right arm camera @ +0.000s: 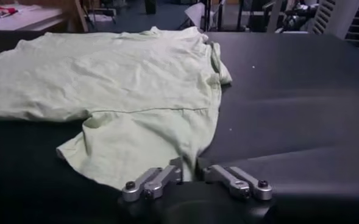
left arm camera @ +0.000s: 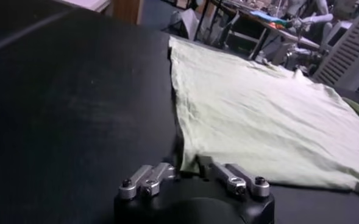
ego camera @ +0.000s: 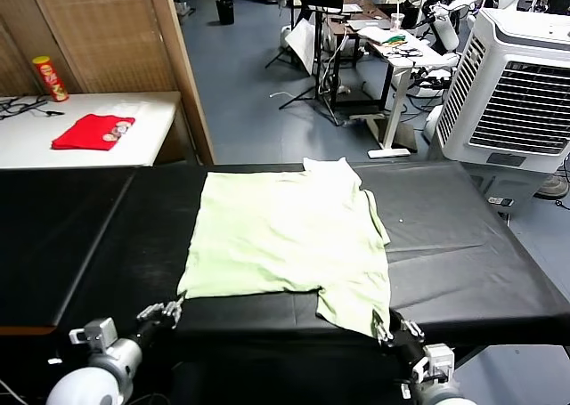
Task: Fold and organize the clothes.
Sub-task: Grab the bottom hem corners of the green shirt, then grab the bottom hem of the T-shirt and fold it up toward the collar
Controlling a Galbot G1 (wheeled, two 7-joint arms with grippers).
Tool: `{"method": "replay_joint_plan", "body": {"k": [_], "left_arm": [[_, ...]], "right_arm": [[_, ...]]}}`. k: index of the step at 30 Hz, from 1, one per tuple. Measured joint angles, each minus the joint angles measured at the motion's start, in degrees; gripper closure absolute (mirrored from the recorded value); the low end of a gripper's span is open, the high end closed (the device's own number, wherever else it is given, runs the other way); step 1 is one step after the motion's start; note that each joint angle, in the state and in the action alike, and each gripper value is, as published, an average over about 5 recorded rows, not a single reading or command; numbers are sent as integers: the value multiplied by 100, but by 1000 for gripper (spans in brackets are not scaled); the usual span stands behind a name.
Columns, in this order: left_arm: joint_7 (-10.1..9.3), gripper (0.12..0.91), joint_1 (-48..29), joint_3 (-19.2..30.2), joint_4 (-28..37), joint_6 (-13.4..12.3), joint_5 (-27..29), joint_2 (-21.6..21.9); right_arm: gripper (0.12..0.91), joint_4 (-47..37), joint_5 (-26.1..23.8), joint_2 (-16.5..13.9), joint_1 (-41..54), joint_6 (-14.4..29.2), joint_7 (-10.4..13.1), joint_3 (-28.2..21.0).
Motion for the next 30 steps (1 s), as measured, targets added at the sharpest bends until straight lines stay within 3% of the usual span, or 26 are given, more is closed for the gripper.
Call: {"method": "replay_joint_plan", "body": {"k": [5, 10, 15, 22, 30], "left_arm": [[-52, 904, 260, -118, -302, -1, 34, 31], [-146, 904, 626, -283, -711, -15, -62, 101], [-136, 904, 669, -319, -930, -333, 48, 33], [-178, 904, -14, -62, -712, -610, 175, -213], [-262, 904, -1019, 226, 2, -786, 609, -413]], "right_arm": [[904, 367, 119, 18, -296, 148, 18, 164], [904, 326, 575, -106, -133, 687, -77, 356], [904, -270, 733, -346, 561, 1294, -129, 337], [904, -1360, 609, -500, 1920, 1557, -140, -29], [904, -2522, 321, -519, 3035, 1702, -247, -541]]}}
